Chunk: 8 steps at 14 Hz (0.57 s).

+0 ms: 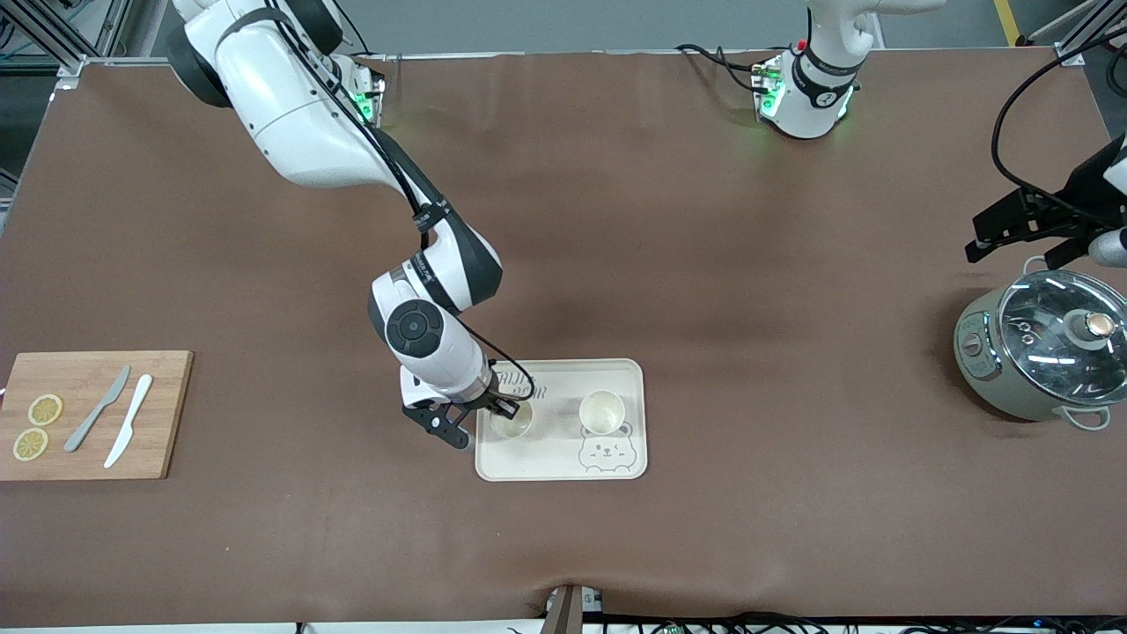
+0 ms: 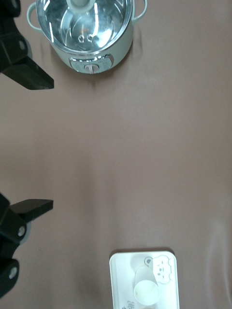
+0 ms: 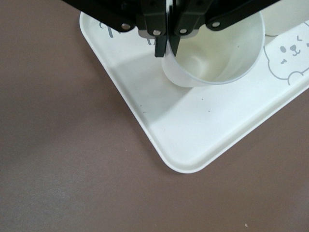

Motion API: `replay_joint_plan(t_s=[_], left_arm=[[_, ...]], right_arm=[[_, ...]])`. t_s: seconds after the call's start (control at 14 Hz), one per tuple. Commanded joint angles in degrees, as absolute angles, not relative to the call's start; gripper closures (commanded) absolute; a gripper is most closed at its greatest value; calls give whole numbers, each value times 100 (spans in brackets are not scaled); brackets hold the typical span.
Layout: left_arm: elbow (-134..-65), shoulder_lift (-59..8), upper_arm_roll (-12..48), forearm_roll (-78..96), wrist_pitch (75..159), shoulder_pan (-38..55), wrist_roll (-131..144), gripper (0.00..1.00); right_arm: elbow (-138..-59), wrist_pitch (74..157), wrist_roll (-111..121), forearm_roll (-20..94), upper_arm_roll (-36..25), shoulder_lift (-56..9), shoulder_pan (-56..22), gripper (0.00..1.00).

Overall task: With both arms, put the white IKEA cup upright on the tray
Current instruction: 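Lower the cup onto the tray beside the other cup and open the right gripper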

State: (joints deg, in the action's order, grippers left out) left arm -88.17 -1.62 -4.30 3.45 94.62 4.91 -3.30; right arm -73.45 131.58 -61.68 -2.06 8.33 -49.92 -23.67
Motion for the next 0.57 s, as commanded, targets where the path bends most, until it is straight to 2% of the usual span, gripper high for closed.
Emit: replay_joint_plan(t_s=[0.0, 0.14, 0.5], left_arm=[[-8789, -342, -369, -375, 9649, 475, -396, 0], [-8798, -404, -360, -466, 9861, 449, -466, 0], [-8859, -492, -360, -413, 9932, 387, -957, 0]], right_arm=[[-7277, 13175, -6302, -272, 773, -5019, -2435, 98], [-7277, 13175, -6302, -264, 773, -5010, -2426, 0], [-7268, 13000, -6214, -220, 791, -4694, -2338, 0]])
